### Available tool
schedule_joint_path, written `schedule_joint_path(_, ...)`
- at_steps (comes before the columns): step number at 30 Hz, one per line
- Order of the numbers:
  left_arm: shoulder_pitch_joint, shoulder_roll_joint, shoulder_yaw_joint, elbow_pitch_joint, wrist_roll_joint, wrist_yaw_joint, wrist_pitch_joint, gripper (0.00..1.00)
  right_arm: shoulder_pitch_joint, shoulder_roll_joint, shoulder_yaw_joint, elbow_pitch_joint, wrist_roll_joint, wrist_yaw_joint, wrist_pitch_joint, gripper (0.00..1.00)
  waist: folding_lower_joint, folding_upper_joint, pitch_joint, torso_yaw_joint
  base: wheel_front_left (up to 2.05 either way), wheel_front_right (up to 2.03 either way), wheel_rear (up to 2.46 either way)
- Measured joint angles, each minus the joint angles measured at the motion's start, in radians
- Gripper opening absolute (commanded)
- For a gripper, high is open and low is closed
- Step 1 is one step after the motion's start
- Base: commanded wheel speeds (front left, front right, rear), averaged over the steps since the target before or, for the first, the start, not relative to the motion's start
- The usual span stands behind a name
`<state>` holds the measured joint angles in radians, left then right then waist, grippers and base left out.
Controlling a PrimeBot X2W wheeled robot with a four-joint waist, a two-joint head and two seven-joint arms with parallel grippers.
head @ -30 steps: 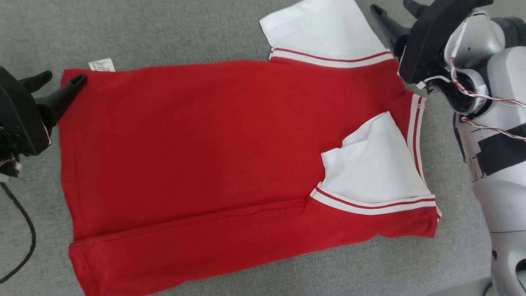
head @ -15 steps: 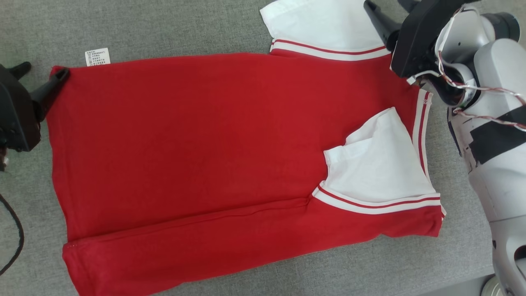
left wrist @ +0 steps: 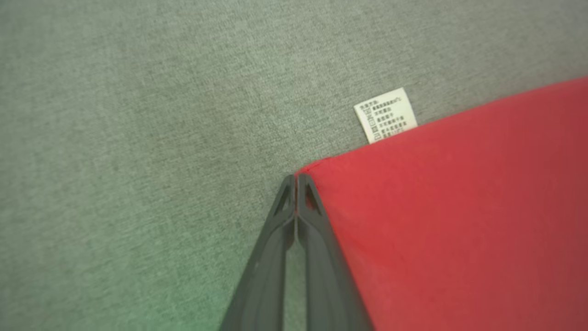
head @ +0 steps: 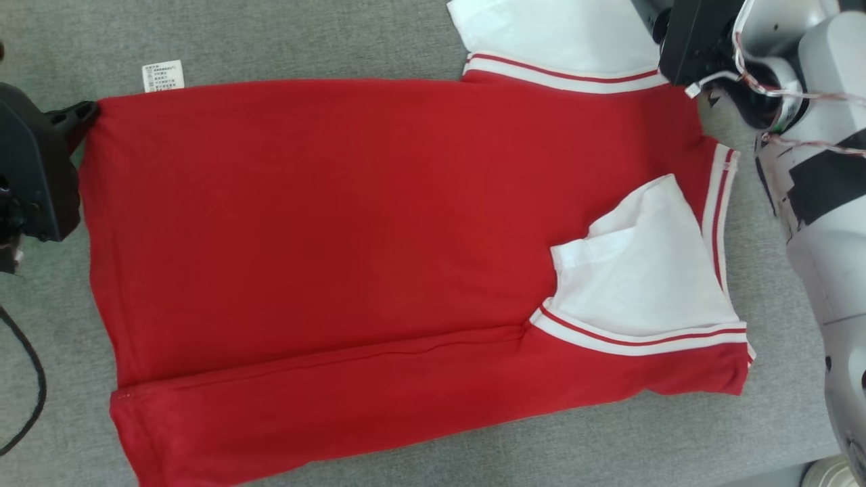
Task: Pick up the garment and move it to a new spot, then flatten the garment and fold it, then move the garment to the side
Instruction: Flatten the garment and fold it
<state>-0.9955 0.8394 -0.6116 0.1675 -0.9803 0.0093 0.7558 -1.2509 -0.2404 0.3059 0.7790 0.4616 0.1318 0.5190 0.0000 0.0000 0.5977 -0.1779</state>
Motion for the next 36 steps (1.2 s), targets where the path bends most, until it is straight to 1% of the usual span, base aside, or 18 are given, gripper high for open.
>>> schedule_joint_path(4,-0.002,-0.006,-0.004,-0.016,-0.006,0.001,0.007,0.00,-0.023,0.000,0.001,0.023,-0.011,0.000,0.016,1.00,0.0000,0.0000,0.005,0.012,0.00,0.00,0.00)
schedule_joint_path(7,-0.004,-0.024,-0.005,-0.028,-0.016,0.000,0.004,0.00,-0.040,-0.002,-0.006,0.053,-0.021,0.000,0.024,1.00,0.0000,0.0000,0.008,0.027,0.00,0.00,0.00)
schedule_joint_path(14,-0.015,-0.058,-0.008,-0.056,-0.024,-0.002,0.001,0.00,-0.070,0.002,-0.061,0.143,-0.051,0.000,0.017,1.00,0.0000,0.0000,0.026,0.063,0.00,0.00,0.00)
schedule_joint_path(18,-0.027,-0.064,-0.008,-0.065,-0.024,-0.010,-0.005,0.00,-0.086,0.013,-0.074,0.165,-0.058,0.000,0.008,1.00,0.0000,-0.0001,0.043,0.075,0.00,0.00,0.00)
schedule_joint_path(19,-0.029,-0.065,-0.007,-0.066,-0.024,-0.011,-0.009,0.00,-0.087,0.013,-0.076,0.169,-0.058,0.000,0.006,0.63,-0.0001,-0.0001,0.047,0.077,0.00,0.00,0.00)
schedule_joint_path(20,-0.029,-0.065,-0.005,-0.067,-0.024,-0.015,-0.016,0.00,-0.089,0.014,-0.077,0.172,-0.059,0.000,0.000,0.00,-0.0001,-0.0001,0.050,0.079,0.00,0.00,0.00)
schedule_joint_path(22,-0.031,-0.065,-0.002,-0.067,-0.022,-0.020,-0.031,0.00,-0.098,0.015,-0.077,0.170,-0.061,0.000,-0.017,0.00,-0.0001,-0.0001,0.057,0.079,0.00,0.00,0.00)
schedule_joint_path(27,-0.041,-0.073,0.005,-0.056,-0.001,-0.037,-0.085,0.00,-0.098,0.022,-0.080,0.168,-0.078,0.000,-0.100,0.00,0.0001,0.0000,0.060,0.072,0.00,0.00,0.00)
schedule_joint_path(30,-0.047,-0.081,0.004,-0.041,0.013,-0.045,-0.123,0.00,-0.098,0.019,-0.084,0.172,-0.078,0.000,-0.134,0.00,0.0001,0.0000,0.051,0.068,0.00,0.00,0.00)
schedule_joint_path(32,-0.047,-0.085,0.001,-0.027,0.019,-0.053,-0.130,0.00,-0.098,0.019,-0.079,0.176,-0.083,0.000,-0.144,0.00,0.0001,0.0001,0.042,0.066,0.00,0.00,0.00)
schedule_joint_path(36,-0.048,-0.086,0.001,-0.009,0.034,-0.055,-0.158,0.00,-0.096,0.020,-0.064,0.175,-0.080,0.000,-0.181,0.00,0.0001,0.0001,0.021,0.061,0.00,0.00,0.00)
